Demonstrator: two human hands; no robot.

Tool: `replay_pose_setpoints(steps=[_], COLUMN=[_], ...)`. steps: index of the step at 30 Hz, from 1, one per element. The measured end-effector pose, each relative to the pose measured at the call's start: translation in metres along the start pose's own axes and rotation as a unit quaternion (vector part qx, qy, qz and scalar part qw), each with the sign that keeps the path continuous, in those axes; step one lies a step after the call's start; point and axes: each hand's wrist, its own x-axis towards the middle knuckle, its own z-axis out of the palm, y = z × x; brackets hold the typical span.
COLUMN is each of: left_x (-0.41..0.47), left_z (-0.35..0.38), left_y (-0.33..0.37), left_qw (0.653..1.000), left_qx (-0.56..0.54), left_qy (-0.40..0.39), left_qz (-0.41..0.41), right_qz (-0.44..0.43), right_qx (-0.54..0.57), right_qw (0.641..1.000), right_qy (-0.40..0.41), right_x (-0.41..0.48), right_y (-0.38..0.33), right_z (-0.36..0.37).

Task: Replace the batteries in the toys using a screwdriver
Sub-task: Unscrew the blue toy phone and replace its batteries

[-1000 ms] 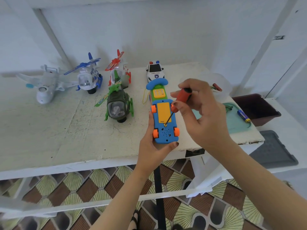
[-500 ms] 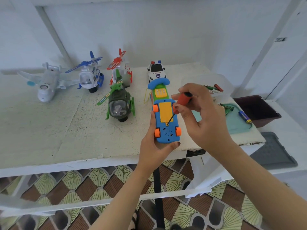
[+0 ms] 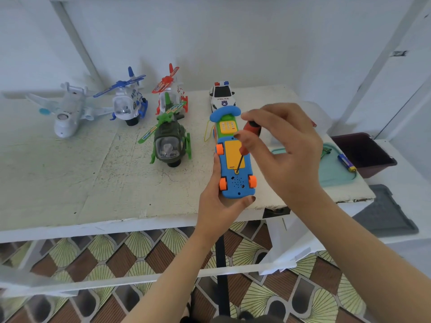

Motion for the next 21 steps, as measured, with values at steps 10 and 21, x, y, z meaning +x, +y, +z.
replay_pose_setpoints(steps=[10,21], left_x=[-0.002,-0.004], left_z=[0.000,0.003], left_y=[-0.001,0.000], left_qw=[1.000,0.999], left_qx=[-0.026,-0.036], left_qy=[-0.014,-0.019], left_qz=[0.011,0.016], right_qz=[0.065,0.125], right_qx=[0.061,0.139], right_qw=[0.996,0.962], right_qy=[-0.030,-0.200], right_x=[0.011,0.017], right_y=[0.004,0.013], right_z=[-0.010,-0.023])
